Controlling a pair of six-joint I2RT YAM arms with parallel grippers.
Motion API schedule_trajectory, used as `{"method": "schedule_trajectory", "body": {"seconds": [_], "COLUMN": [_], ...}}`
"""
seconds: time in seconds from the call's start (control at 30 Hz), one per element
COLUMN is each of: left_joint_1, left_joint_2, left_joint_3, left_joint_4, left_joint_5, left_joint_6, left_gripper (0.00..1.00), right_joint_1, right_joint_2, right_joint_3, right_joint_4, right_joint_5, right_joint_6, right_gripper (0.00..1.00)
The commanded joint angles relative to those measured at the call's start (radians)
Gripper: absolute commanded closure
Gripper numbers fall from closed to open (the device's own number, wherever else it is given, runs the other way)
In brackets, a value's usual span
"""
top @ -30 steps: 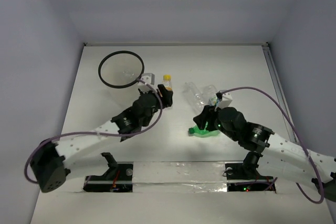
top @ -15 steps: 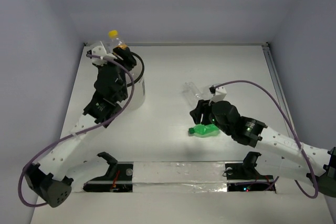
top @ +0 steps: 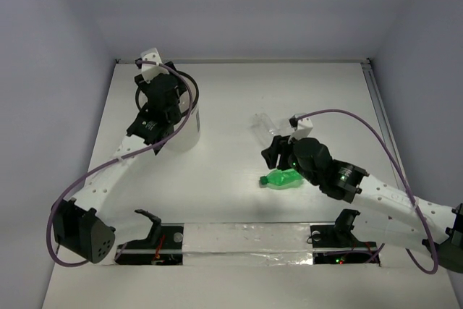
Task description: Put the plastic bottles in the bin
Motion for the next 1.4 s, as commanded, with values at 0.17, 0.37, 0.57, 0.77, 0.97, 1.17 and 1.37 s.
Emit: {"method": "schedule_trajectory", "body": {"seconds": [0.17,0.37,0.57,0.77,0.97,1.17,1.37], "left_joint_1": [0.007,0.007,0.007,-0.120,-0.327,-0.374,-0.405], "left_joint_2": [0.063,0.051,-0.021,-0.107,-0.173,-0.278,-0.396], "left_joint_3": [0.073,0.082,0.117,0.123,0.036,-0.159,-0.364], "left_joint_4": [-0.118,-0.150,-0.170,-0.178,-0.138,-0.040,0.030], "left_joint_5": [-0.057,-0.066,-0.022,-0.002,0.075,0.216,0.345], "left_joint_6": [0.033,0.022,0.019,0.016,-0.047,-0.137,-0.205], "left_gripper": [0.52,0.27,0.16,0.22,0.43,0.70,0.73], "right_joint_1": [-0.017,-0.028,-0.048,-0.085,-0.212,-0.307,-0.375], "right_joint_2": [-0.021,-0.007,0.042,0.121,0.287,0.522,0.764], "right_joint_3": [-0.027,-0.022,0.008,0.066,0.207,0.431,0.622], "right_joint_4": [0.084,0.085,0.076,0.073,0.030,-0.077,-0.177], "right_joint_5": [0.011,0.014,0.018,0.003,-0.083,-0.210,-0.291], "right_joint_6": [-0.022,-0.028,-0.039,-0.065,-0.171,-0.297,-0.381], "right_gripper": [0.38,0.38,0.43,0.63,0.60,0.28,0.12]}}
